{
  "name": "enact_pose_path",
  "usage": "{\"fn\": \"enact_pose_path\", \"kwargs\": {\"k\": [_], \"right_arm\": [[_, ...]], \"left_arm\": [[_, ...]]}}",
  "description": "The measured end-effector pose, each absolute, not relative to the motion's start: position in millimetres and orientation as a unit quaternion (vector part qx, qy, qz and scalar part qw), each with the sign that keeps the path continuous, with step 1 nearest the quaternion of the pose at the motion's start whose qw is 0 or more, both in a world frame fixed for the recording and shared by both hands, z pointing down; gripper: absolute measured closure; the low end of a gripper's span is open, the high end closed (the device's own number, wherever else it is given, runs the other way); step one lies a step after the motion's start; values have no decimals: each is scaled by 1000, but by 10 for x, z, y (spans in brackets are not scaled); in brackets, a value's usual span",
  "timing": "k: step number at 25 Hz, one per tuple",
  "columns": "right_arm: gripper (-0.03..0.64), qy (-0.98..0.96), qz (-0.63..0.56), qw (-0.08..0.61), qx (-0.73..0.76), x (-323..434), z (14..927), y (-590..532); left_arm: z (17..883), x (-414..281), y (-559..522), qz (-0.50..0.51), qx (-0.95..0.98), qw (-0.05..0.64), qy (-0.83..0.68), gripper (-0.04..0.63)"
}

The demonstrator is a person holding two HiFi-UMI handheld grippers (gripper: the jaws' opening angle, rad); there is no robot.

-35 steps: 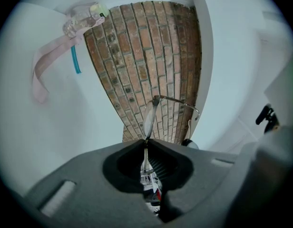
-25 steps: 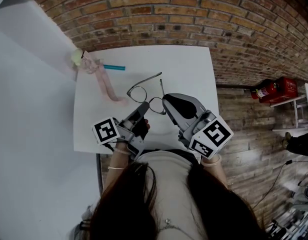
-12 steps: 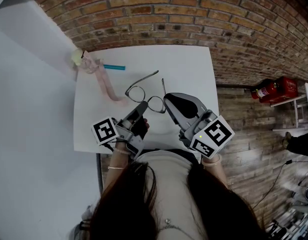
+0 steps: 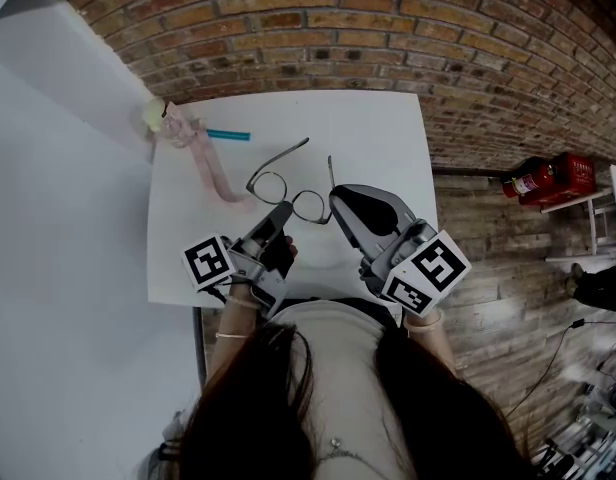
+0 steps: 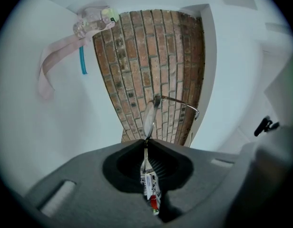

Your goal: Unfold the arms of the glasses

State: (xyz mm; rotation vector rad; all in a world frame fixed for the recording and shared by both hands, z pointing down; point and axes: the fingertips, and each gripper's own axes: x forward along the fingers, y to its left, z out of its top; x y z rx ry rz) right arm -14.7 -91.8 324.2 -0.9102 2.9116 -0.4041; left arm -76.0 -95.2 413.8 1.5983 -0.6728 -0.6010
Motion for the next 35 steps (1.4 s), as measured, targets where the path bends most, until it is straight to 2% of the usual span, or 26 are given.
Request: {"fn": "enact_pose_path", "kwargs": {"k": [35], "right_arm": [[592,939,-146,51,-306,-30,3260,-954]], "left_arm": [[4179,-837,-971,-283,676,613,-295,574]]}}
